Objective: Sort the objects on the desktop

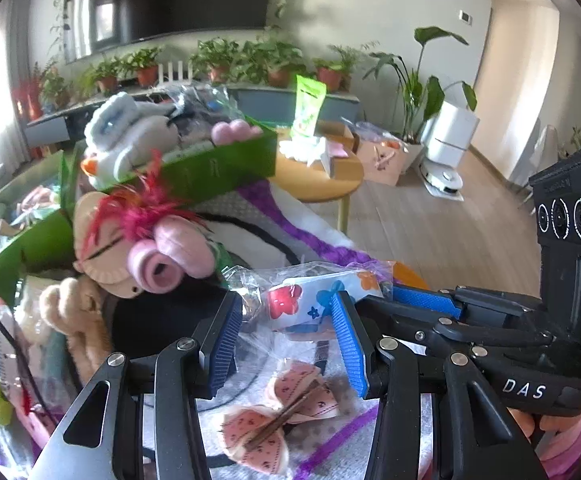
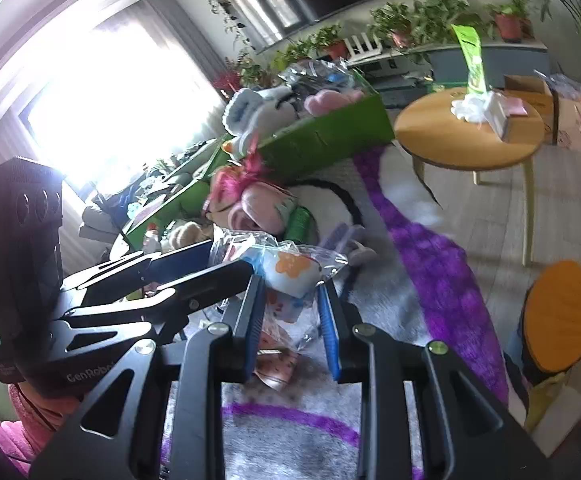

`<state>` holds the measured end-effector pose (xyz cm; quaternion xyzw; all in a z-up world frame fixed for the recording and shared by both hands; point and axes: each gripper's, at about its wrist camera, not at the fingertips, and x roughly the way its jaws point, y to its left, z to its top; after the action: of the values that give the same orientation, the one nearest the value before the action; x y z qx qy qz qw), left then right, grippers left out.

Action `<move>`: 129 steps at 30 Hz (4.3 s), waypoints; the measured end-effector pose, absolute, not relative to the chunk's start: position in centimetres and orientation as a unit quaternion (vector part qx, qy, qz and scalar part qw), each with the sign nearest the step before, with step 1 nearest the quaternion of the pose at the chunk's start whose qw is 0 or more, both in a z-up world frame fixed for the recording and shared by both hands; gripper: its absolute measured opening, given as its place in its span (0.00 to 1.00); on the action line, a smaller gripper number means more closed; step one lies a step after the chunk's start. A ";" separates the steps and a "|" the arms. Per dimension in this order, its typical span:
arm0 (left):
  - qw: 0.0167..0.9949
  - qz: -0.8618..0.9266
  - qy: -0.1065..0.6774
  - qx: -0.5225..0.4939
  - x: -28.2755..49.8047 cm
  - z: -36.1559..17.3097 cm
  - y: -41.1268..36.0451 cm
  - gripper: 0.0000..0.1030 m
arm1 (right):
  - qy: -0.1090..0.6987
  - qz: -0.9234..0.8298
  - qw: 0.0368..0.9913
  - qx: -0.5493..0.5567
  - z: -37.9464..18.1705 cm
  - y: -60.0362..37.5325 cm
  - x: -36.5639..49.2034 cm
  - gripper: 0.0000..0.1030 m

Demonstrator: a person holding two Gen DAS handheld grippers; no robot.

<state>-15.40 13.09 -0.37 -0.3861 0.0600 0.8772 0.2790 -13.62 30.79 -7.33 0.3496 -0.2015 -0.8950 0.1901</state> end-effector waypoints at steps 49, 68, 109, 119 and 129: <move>0.142 0.939 -0.048 -0.308 -19.0 6.1 -6.8 0.46 | -0.054 -0.883 0.347 0.311 2.9 11.8 -20.6 0.27; 0.134 0.940 -0.050 -0.309 -23.4 6.6 -8.6 0.44 | -0.050 -0.883 0.350 0.309 3.9 9.5 -25.0 0.27; 0.127 0.935 -0.054 -0.328 -38.1 4.7 -11.4 0.43 | -0.073 -0.876 0.351 0.324 2.4 6.3 -39.7 0.27; 0.115 0.931 -0.059 -0.341 -40.7 3.3 -11.8 0.41 | -0.076 -0.871 0.344 0.343 0.8 5.6 -42.6 0.27; 0.095 0.926 -0.054 -0.360 -43.4 1.1 -12.0 0.41 | -0.078 -0.873 0.314 0.365 -1.0 5.1 -44.7 0.27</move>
<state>-43.41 -12.03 1.07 -0.3604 -0.0543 0.9264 0.0945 -44.72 5.13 -1.03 0.3654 -0.0779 -0.8727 0.3142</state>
